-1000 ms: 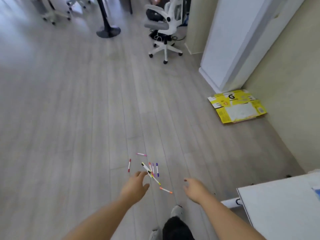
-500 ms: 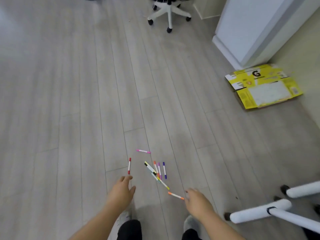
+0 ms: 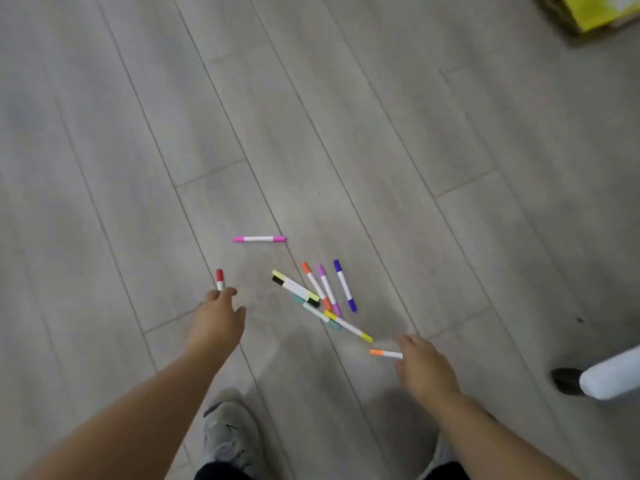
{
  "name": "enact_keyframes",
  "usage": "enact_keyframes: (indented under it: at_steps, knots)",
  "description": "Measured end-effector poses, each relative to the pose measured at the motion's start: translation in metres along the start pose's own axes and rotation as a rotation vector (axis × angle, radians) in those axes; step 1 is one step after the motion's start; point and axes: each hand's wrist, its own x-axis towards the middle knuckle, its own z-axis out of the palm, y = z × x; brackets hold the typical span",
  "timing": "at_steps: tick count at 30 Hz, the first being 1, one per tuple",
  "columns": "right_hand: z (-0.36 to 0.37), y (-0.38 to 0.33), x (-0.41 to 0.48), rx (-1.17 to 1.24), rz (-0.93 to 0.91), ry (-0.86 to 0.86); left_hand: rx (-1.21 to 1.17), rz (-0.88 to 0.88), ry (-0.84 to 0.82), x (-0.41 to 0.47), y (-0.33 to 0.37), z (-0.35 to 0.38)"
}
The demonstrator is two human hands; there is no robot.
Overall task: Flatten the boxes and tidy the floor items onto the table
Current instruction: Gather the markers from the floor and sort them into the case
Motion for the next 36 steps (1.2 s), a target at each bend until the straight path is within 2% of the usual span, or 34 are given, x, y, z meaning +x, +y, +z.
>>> enact_keyframes:
  at_steps: [6,12,15,19,23,28,31,36]
  knots:
    - [0.079,0.017,0.033,-0.150,-0.017,0.138,-0.149,-0.130,0.149,0.052,-0.040,0.055]
    - [0.107,0.039,0.052,-0.262,-0.137,0.303,-0.255,-0.206,0.246,0.081,-0.051,0.076]
    - [0.103,0.039,0.052,-0.208,-0.170,0.352,-0.240,-0.172,0.244,0.086,-0.053,0.082]
    - [0.083,0.025,0.048,-0.005,-0.077,0.307,-0.217,-0.122,0.169,0.077,-0.039,0.082]
    - [0.069,-0.002,0.064,0.033,-0.094,0.313,-0.054,0.115,0.151,0.070,-0.010,0.082]
    - [0.068,-0.036,0.083,0.039,-0.153,0.212,0.093,0.473,0.110,0.082,0.030,0.081]
    - [0.075,-0.048,0.085,-0.048,-0.195,0.206,0.252,0.580,0.063,0.094,0.046,0.084]
    - [0.083,-0.050,0.085,-0.095,-0.112,0.174,0.450,0.669,0.035,0.100,0.046,0.093]
